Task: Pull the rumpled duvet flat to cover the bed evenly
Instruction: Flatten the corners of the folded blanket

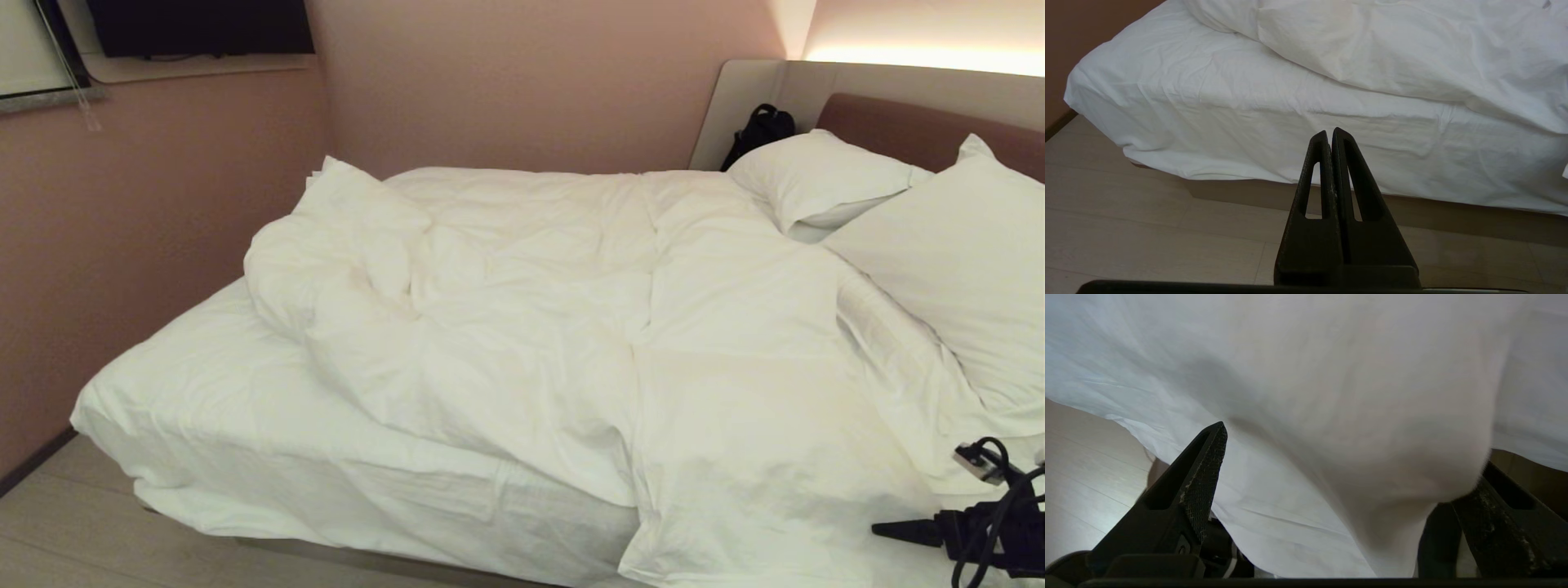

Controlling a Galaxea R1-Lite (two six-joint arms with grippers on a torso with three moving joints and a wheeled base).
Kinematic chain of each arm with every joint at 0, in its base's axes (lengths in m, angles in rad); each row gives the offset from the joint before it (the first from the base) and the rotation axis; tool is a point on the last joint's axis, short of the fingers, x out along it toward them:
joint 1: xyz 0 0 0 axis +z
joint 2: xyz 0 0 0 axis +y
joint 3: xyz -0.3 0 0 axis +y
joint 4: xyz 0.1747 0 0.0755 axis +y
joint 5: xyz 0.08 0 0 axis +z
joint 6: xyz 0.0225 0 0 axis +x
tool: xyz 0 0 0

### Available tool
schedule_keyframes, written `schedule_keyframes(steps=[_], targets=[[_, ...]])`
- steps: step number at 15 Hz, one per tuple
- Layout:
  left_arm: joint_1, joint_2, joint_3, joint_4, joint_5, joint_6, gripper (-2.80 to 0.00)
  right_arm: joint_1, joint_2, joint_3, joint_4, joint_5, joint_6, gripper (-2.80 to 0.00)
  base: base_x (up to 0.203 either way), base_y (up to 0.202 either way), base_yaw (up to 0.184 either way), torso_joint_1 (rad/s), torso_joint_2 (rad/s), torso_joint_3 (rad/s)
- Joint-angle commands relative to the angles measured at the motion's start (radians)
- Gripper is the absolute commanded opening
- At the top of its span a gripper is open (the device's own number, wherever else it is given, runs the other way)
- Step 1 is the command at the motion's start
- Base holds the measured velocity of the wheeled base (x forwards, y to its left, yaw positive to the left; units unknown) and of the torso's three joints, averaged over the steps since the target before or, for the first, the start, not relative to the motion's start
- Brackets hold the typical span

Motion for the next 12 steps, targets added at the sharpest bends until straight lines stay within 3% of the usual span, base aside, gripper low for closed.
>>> schedule_keyframes(steps=[1, 10, 11, 12], targets=[[0.0, 0.0, 0.0, 0.002, 0.0, 0.0, -2.8, 0.022, 0.009, -0.003, -0.002, -0.037, -0.004, 0.0, 0.0, 0.0, 0.0, 0.0, 0.0, 0.0], [0.0, 0.0, 0.0, 0.002, 0.0, 0.0, -2.8, 0.065, 0.008, 0.011, -0.005, -0.042, -0.006, 0.0, 0.0, 0.0, 0.0, 0.0, 0.0, 0.0], [0.0, 0.0, 0.0, 0.001, 0.0, 0.0, -2.8, 0.064, 0.008, 0.013, -0.005, -0.042, -0.012, -2.8, 0.0, 0.0, 0.0, 0.0, 0.0, 0.0], [0.0, 0.0, 0.0, 0.0, 0.0, 0.0, -2.8, 0.064, 0.01, 0.012, -0.005, -0.042, -0.023, -2.8, 0.0, 0.0, 0.0, 0.0, 0.0, 0.0]])
